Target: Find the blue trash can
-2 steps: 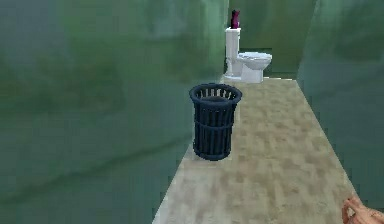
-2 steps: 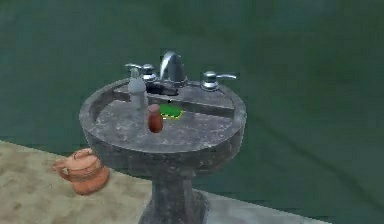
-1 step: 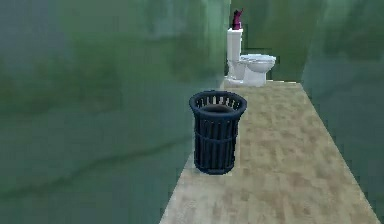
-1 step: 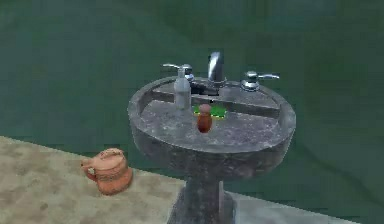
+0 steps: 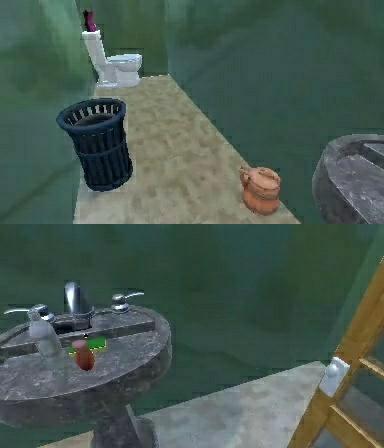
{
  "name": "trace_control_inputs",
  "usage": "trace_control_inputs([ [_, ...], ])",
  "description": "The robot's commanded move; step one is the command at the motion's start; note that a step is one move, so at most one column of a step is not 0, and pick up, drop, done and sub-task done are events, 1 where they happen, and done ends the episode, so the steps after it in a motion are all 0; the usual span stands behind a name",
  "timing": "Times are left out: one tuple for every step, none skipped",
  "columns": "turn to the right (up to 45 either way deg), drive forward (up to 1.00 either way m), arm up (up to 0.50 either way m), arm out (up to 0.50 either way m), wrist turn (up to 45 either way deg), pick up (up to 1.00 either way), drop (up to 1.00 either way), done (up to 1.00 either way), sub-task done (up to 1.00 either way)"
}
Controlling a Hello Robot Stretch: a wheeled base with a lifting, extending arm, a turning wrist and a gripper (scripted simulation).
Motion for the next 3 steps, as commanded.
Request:
trace_control_inputs([
  [0.0,0.50,0.00,0.00,0.0,0.00,0.00,0.00,0.00],
  [12.0,0.00,0.00,0.00,0.0,0.00,0.00,0.00,0.00],
  [0.0,0.30,0.00,0.00,0.0,0.00,0.00,0.00,0.00],
])
